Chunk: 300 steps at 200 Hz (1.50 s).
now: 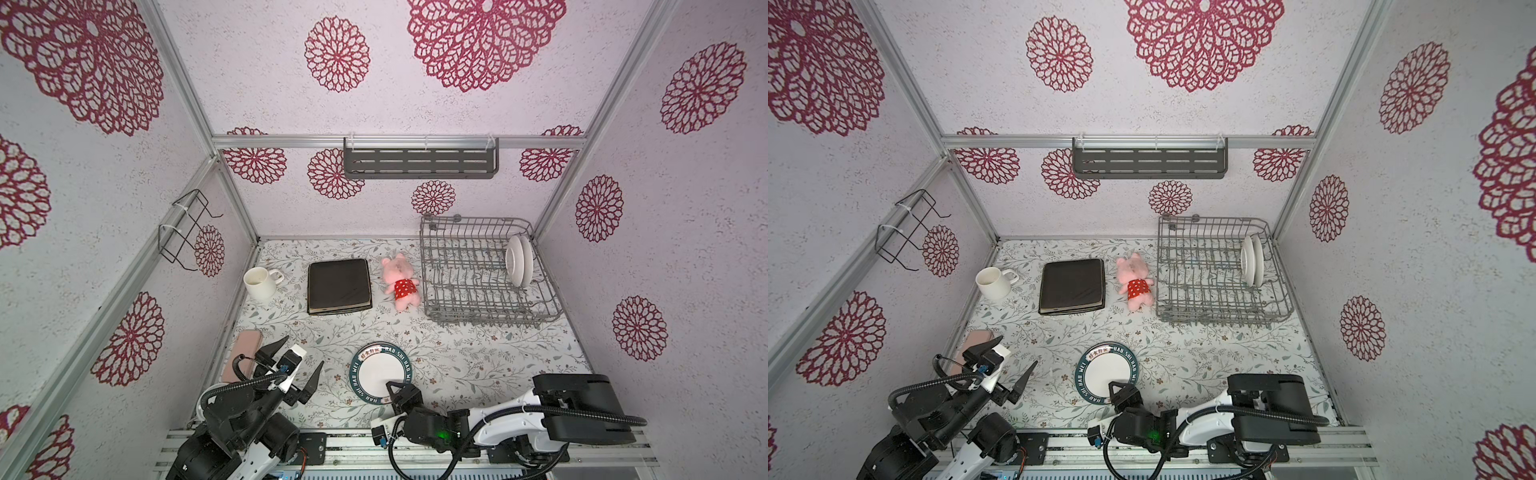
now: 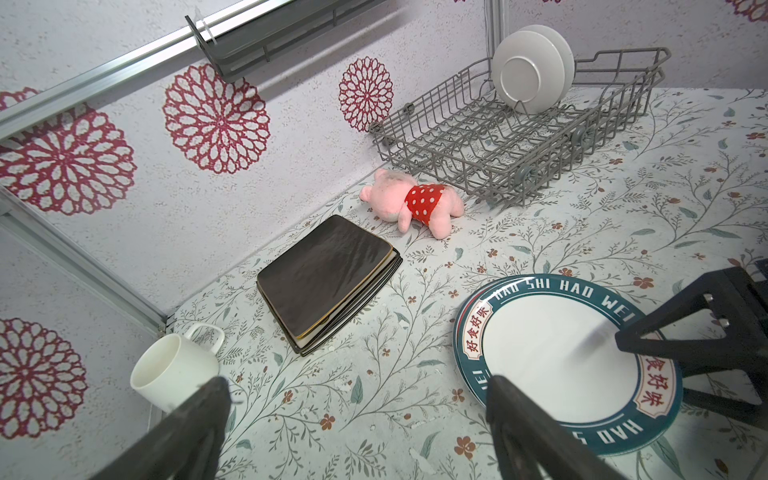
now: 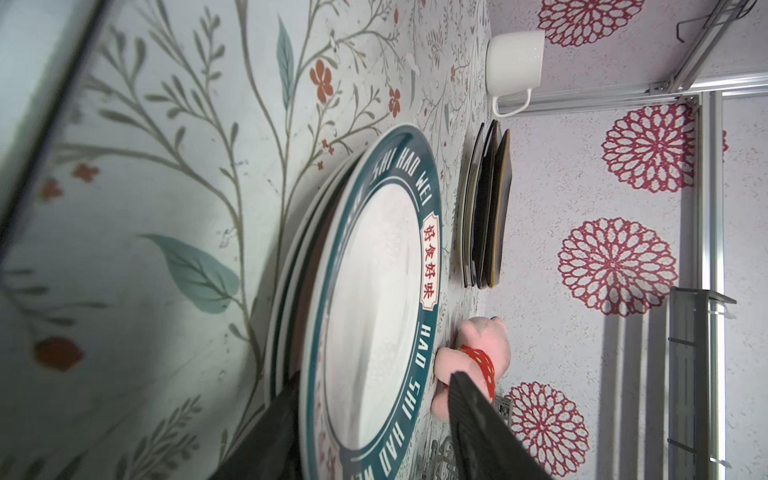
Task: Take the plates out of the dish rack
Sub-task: 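Open the right gripper and raise it off the green-rimmed plate, then move the right gripper over the white plates in the rack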
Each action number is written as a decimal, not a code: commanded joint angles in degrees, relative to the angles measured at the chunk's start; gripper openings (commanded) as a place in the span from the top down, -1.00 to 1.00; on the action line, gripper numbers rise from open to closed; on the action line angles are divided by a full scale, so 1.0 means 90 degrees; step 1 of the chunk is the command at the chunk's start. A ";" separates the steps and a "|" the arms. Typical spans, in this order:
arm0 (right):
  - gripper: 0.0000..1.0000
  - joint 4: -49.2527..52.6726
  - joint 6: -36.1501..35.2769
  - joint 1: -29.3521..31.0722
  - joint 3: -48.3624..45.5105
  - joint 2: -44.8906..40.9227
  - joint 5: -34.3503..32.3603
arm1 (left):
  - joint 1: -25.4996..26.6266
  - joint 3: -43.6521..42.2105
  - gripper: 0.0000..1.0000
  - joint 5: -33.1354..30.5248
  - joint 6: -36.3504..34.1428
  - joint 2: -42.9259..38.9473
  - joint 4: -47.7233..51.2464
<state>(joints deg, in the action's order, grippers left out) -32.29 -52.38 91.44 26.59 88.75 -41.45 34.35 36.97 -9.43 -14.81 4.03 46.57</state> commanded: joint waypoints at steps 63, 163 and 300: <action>-0.41 0.0798 0.0305 -0.0038 0.0035 -0.0571 0.0486 | 0.0091 -0.0036 -0.95 0.0092 -0.0074 -0.0068 -0.0080; -0.98 0.2156 0.0949 -0.0285 0.0459 -0.1030 0.1493 | 0.0090 -0.0036 -0.95 0.0078 -0.0077 -0.0087 -0.0089; -0.98 0.3664 0.3718 -0.2546 0.1792 -0.2680 0.1632 | 0.0090 -0.0036 -0.95 0.0047 -0.0082 -0.0057 -0.0093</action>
<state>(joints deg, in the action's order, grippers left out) -2.11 -31.16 74.91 37.65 67.85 -24.58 34.35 36.97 -9.34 -14.81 3.70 46.57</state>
